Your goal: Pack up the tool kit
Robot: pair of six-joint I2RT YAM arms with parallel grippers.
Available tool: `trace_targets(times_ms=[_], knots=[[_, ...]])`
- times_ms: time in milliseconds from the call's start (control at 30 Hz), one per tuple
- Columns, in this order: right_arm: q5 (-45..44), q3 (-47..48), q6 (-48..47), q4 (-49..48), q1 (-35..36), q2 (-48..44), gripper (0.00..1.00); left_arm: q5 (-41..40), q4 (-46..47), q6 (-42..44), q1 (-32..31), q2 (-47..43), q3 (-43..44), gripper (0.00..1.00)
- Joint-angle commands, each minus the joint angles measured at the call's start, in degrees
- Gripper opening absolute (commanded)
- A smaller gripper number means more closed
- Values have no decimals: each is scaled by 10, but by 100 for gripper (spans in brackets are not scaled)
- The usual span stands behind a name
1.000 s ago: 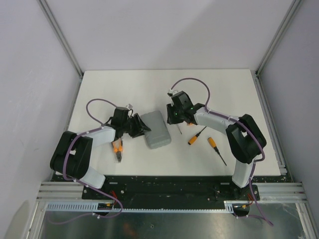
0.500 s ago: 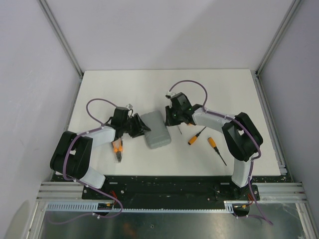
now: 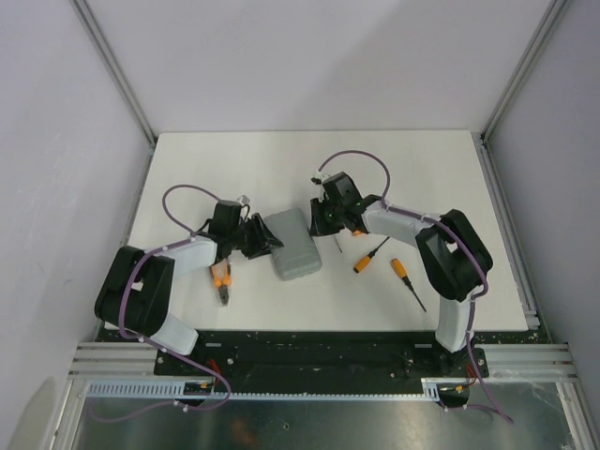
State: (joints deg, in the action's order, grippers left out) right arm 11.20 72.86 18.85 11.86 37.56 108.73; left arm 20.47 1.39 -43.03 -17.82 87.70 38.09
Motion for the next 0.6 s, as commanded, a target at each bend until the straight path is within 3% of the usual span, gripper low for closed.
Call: trace_targets(times_ms=[0,233,567], knots=[[40,15,-9,-17,8,38,26,-72,-122,72,-3,42,-25,12],[-281,15,-60,58,68,48,20,-79,-123,73,-6,42,-30,1],[-456,15,-49,104,78,66,17,-87,-167,54,1,76,-31,0]])
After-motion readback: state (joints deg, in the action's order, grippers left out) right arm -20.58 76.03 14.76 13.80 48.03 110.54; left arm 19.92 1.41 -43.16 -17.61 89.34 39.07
